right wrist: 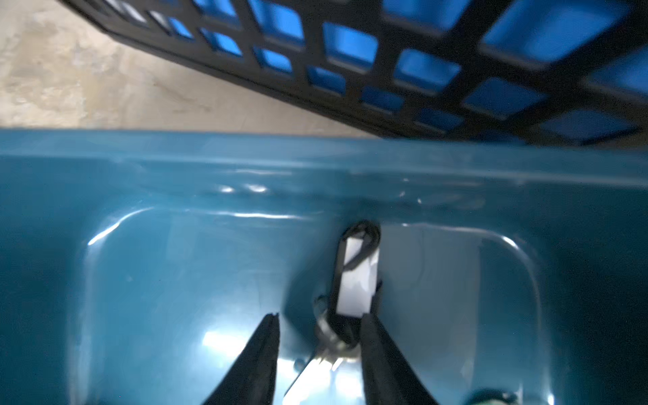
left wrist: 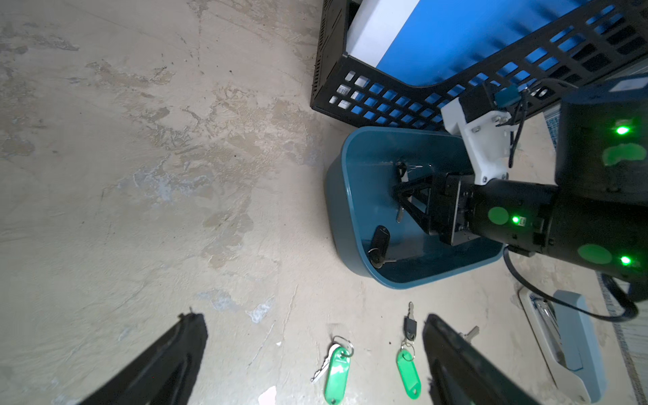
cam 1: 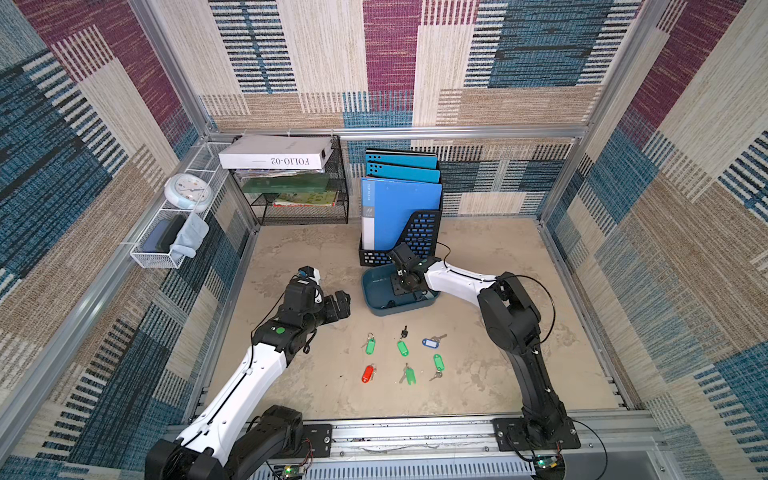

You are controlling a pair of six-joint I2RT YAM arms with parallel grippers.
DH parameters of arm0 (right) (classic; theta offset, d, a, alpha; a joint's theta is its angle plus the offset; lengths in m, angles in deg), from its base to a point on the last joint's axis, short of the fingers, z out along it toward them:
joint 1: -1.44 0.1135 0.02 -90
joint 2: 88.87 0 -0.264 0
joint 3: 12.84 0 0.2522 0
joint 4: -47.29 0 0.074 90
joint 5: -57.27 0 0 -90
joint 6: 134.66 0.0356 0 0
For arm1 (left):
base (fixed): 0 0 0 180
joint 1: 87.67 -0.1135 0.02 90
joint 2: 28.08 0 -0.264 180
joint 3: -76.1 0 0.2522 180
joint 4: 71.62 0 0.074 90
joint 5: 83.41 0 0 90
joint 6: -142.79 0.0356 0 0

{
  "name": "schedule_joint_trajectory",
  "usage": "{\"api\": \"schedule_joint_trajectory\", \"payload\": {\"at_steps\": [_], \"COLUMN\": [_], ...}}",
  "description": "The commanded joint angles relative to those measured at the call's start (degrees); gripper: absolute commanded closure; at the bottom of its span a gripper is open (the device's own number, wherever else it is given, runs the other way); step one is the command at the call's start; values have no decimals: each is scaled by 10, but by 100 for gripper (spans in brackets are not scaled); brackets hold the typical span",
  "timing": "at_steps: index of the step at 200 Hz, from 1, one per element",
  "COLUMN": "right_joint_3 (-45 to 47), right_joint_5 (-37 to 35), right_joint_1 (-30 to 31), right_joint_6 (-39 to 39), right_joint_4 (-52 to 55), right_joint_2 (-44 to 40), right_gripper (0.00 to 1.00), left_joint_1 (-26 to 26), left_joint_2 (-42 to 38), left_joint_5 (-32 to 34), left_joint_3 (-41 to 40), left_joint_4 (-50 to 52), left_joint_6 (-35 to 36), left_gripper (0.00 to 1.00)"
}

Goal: Take the keys out of the storage box
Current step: Pick up the key from the storage box.

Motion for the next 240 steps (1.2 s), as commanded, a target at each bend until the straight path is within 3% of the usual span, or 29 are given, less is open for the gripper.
{"api": "schedule_joint_trajectory", "payload": {"at_steps": [1,92,175,206,221,240], "right_joint_3": [-5,-17,59,114,166,237], "right_joint_5": [-5,-14,37,146,226,275], "right_joint_1": [-4,-5,-3,5,21,53], "right_joint_6": [-5,-20,-40,-87,-116,-135], "right_joint_4": [-7,-5,-33,-72,-107,-160], "right_joint_2": [8,1,-137,-202,-245,-301], "right_gripper": [65,100,100,100,100,100], "left_joint_1": [-1,-1,-1,-1,-1,-1], "left_joint_2": [2,-8,-15,-17,-19,-21], "left_joint_5": [14,24,25,23,23,20], "left_joint_3": [5,4,4,4,3,2], "left_joint_4": [2,8,10,11,10,10], "left_joint_6": [12,15,14,12,10,8], "left_gripper": [1,1,1,1,1,1]}}
